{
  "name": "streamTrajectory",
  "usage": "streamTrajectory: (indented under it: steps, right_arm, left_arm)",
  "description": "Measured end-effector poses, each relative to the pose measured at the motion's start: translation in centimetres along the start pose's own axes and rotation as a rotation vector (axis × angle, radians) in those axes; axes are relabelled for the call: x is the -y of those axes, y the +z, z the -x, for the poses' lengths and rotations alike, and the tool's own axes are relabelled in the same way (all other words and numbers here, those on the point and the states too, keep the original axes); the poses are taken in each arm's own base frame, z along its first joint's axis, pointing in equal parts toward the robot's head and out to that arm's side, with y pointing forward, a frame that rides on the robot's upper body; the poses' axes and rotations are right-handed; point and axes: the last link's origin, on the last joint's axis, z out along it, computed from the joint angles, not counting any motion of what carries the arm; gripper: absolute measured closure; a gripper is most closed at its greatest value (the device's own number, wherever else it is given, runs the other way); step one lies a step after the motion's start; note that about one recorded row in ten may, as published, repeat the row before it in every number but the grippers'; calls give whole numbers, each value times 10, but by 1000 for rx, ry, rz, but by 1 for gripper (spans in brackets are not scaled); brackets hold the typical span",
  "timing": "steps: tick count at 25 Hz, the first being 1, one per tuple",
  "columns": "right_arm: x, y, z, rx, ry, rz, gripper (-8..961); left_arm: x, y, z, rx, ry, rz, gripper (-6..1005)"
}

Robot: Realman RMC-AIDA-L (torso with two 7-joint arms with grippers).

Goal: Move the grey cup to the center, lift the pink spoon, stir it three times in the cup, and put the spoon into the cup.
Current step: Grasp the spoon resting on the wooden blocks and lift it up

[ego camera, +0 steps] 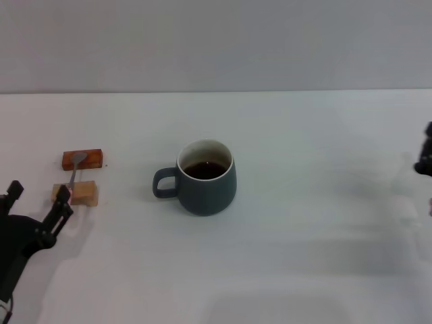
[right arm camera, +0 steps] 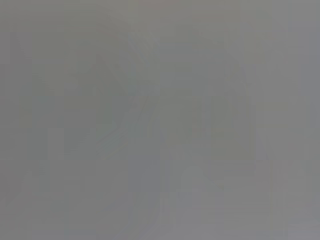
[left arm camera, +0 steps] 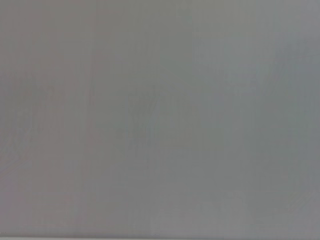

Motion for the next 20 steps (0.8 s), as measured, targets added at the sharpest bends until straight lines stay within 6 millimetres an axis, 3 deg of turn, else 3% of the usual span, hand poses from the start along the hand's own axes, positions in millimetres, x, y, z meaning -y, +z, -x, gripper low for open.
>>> streamTrajectory:
  steps: [8,20]
  right_arm:
    - [29,-16,1,39,2,-123,953]
    - [29,-14,-1,23,0,-120,953]
  left_arm:
    - [-10,7,7,48,2,44,251]
    - [-10,12,13,94,10,49,257]
